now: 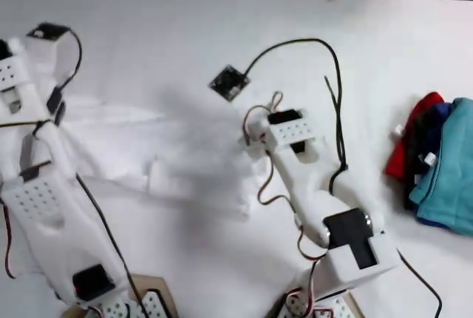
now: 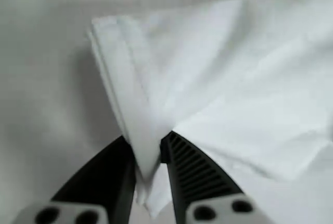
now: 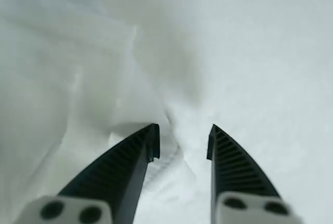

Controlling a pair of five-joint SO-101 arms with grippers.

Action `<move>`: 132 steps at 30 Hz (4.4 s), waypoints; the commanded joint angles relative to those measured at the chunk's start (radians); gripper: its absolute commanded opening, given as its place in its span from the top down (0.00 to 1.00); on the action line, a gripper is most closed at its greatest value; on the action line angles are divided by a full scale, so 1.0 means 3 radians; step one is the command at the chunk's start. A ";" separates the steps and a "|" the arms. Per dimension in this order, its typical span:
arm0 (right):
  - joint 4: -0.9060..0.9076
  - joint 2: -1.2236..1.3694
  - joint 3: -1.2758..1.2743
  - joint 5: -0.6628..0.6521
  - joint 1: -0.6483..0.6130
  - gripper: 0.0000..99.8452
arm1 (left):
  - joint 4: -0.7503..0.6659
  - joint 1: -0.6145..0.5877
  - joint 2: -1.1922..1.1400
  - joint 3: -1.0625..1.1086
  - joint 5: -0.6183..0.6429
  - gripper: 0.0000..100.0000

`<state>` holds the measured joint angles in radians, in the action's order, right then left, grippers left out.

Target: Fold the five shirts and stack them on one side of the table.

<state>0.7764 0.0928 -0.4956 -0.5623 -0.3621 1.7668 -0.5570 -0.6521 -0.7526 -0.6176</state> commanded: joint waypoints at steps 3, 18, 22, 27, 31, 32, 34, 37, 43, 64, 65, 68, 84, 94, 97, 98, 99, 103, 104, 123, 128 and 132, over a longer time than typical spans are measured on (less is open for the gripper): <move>-0.0043 -0.0023 -0.0005 0.0041 0.0028 0.84 | 0.0066 0.0471 0.0992 0.0524 0.0077 0.98; -0.0130 -0.0043 0.0005 0.0133 0.0499 0.84 | 0.0061 0.1350 0.1437 0.0939 0.0419 0.98; -0.0130 -0.0043 0.0005 0.0133 0.0504 0.84 | 0.0066 0.1529 0.1442 0.0939 0.0506 0.98; -0.0141 -0.0043 0.0010 0.0133 0.0575 0.84 | 0.0066 0.1862 0.1442 0.0944 0.0670 0.98; -0.0253 -0.0043 0.0010 0.0179 0.0770 0.84 | 0.0066 0.2215 0.1442 0.0944 0.0788 0.98; -0.0269 -0.0043 0.0010 0.0251 0.0806 0.84 | 0.0066 0.2307 0.1442 0.0944 0.0813 0.98; -0.0294 -0.0043 0.0010 0.0363 0.0862 0.84 | 0.0066 0.2465 0.1442 0.0944 0.0875 0.98; -0.0299 -0.0043 0.0015 0.0399 0.0918 0.84 | 0.0066 0.2644 0.1442 0.0944 0.0992 0.98; -0.0391 -0.0043 0.0015 0.0583 0.1071 0.84 | 0.0066 0.2874 0.1437 0.1082 0.1176 0.98; -0.0386 -0.0043 0.0031 0.0583 0.1184 0.84 | -0.1033 0.3698 0.1406 0.2156 0.1253 0.98; -0.0386 -0.0043 0.0031 0.0583 0.1184 0.84 | -0.1130 0.3703 0.1406 0.2232 0.1253 0.98; -0.0386 -0.0043 0.0031 0.0583 0.1194 0.84 | -0.1376 0.3708 0.1406 0.2483 0.1253 0.98; -0.0391 -0.0043 0.0031 0.0711 0.1204 0.84 | -0.1493 0.3872 0.1437 0.2902 0.1227 0.85; -0.0386 -0.0033 0.0138 0.1499 0.1680 0.83 | -0.1509 0.3882 0.1447 0.2882 0.1248 0.81; -0.0386 -0.0023 0.0138 0.1499 0.1680 0.83 | -0.1345 0.3800 0.1560 0.2667 0.1227 0.81; -0.0391 -0.0023 0.0138 0.1499 0.1680 0.83 | -0.1248 0.3759 0.1637 0.2560 0.1227 0.81; -0.0391 -0.0023 0.0138 0.1499 0.1680 0.83 | -0.1130 0.3708 0.1729 0.2458 0.1217 0.81; -0.0391 -0.0023 0.0138 0.1499 0.1680 0.83 | -0.0788 0.3381 0.2123 0.2171 0.1043 0.81; -0.0391 -0.0023 0.0138 0.1499 0.1680 0.83 | -0.0747 0.3278 0.2230 0.2089 0.1028 0.81; -0.0391 -0.0043 0.0138 0.1499 0.1675 0.83 | -0.1652 0.2634 0.1626 0.2974 0.0921 0.81; -0.0391 -0.0043 0.0138 0.1499 0.1675 0.83 | -0.1376 0.2859 0.1872 0.3066 0.0962 0.81; -0.0391 -0.0043 0.0138 0.1499 0.1675 0.83 | -0.1381 0.3048 0.2169 0.3511 0.0921 0.81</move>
<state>0.6705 0.0959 -0.4956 -0.1189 0.1320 1.3403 0.3099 -0.0982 0.2371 -0.3353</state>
